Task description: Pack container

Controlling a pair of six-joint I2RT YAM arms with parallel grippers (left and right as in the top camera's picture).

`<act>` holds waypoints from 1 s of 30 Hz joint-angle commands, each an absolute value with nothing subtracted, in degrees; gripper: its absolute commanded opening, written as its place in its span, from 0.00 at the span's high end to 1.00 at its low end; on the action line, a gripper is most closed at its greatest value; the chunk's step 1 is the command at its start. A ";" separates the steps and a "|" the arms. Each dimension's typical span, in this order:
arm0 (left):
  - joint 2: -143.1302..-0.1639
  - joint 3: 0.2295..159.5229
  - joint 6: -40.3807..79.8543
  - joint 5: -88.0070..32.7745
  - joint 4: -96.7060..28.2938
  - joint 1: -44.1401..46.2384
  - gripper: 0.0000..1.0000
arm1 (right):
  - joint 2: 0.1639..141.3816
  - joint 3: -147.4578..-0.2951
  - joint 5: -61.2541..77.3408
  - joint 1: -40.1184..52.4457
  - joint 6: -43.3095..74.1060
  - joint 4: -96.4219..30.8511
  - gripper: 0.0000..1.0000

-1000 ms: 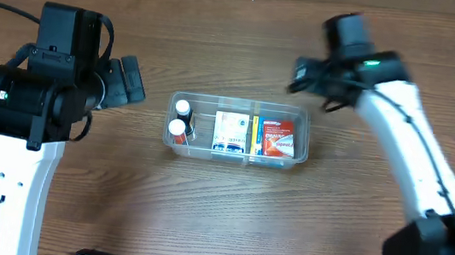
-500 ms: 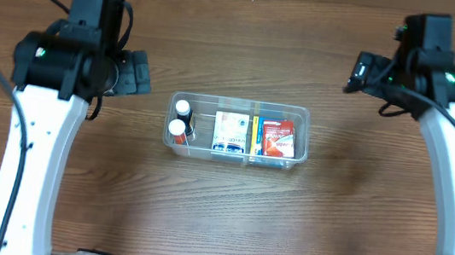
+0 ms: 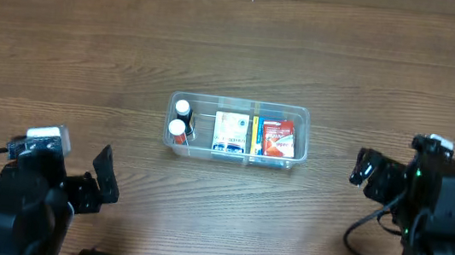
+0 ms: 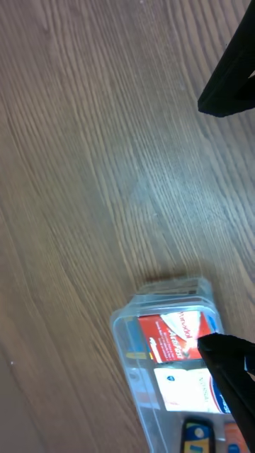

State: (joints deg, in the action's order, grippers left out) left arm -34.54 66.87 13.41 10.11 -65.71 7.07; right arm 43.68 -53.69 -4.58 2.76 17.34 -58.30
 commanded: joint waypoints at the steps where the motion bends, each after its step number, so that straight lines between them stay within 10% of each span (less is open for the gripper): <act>1: -34.54 65.98 11.97 9.56 -65.34 7.16 0.00 | 43.38 -52.69 -3.31 2.92 18.02 -57.76 0.00; 22: -34.09 65.82 7.22 16.56 -75.77 6.33 0.00 | 48.62 -52.69 -3.31 2.92 18.02 -57.74 0.00; 30: -19.22 49.01 7.25 13.50 -53.39 0.84 0.00 | 54.33 -52.69 -3.31 2.92 18.02 -57.71 0.00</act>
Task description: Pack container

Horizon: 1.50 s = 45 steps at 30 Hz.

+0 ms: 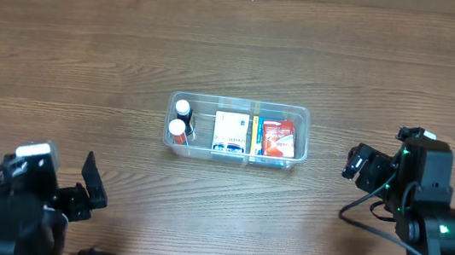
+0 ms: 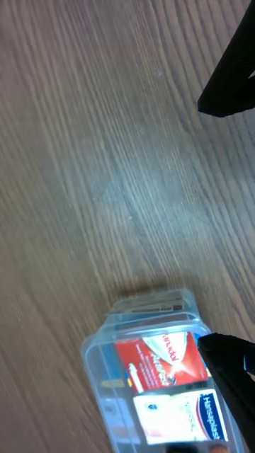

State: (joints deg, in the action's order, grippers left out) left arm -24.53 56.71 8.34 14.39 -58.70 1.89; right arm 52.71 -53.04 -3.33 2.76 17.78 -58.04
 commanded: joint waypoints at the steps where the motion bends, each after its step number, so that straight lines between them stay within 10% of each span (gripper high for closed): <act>1: -16.43 43.46 7.20 13.50 -47.13 0.21 0.00 | 55.59 -52.69 -3.31 2.92 18.02 -57.71 0.00; 12: -4.95 7.73 -6.35 0.56 4.21 -3.99 0.00 | 67.53 -52.69 -3.31 2.92 18.02 -57.69 0.00; 45: -0.49 0.27 -5.80 -5.41 -3.92 -5.23 0.00 | 67.33 -52.69 -3.31 2.92 18.02 -57.69 0.00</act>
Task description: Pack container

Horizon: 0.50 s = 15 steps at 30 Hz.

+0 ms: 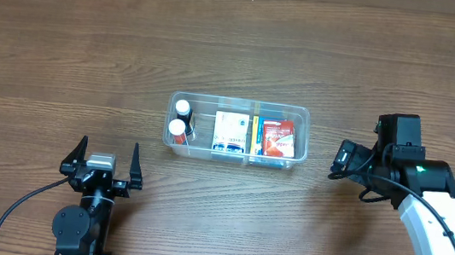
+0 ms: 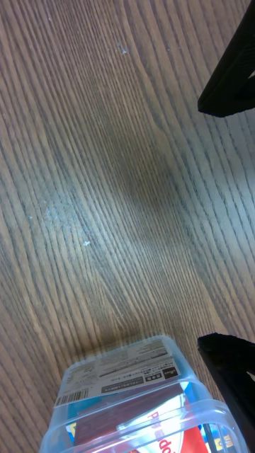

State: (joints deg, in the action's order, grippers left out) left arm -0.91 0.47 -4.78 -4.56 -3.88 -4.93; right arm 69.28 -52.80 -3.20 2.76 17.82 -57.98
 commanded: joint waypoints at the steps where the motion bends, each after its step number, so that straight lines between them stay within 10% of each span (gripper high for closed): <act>1: -0.49 0.27 -5.80 -5.41 -3.92 -5.23 0.00 | 65.65 -52.69 -3.31 2.94 18.02 -57.69 0.00; 15: -0.49 0.27 -5.80 -5.41 -3.92 -5.23 0.00 | 32.32 -52.45 -10.52 2.92 14.94 -55.59 0.00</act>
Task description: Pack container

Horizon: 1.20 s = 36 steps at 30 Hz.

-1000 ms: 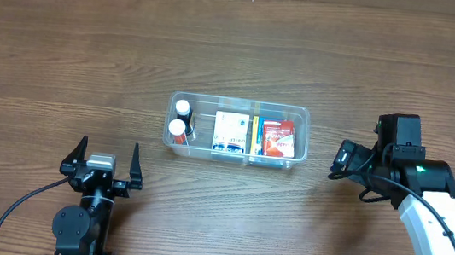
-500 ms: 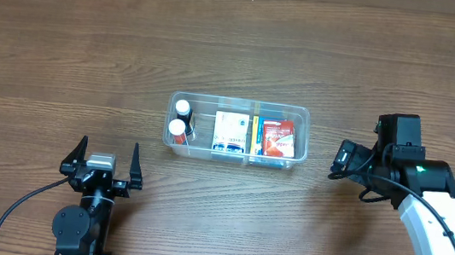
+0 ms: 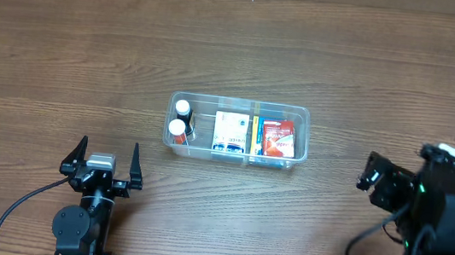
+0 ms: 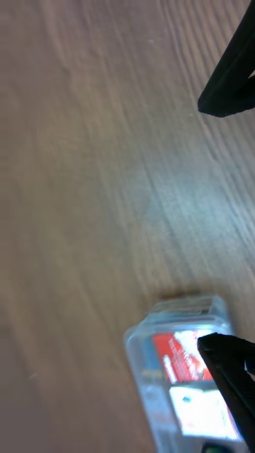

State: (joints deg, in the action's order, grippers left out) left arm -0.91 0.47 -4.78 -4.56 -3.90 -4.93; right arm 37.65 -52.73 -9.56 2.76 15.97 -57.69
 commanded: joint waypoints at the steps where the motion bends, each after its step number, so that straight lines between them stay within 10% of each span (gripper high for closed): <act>1: -0.49 0.27 -5.80 -5.41 -3.92 -5.23 0.00 | 30.30 -51.72 -10.17 2.94 14.70 -53.39 0.00; 15: -0.49 0.27 -5.80 -5.41 -3.92 -5.23 0.00 | 5.26 -3.33 7.18 3.29 -3.38 5.41 0.00; 36: -0.49 0.27 -5.80 -5.41 -3.92 -5.23 0.00 | 0.16 -0.47 8.23 3.77 -9.06 -4.14 0.00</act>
State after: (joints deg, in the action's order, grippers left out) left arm -0.91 0.47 -4.89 -4.56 -3.88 -4.93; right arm 0.67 -1.04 8.56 3.53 -8.84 -4.51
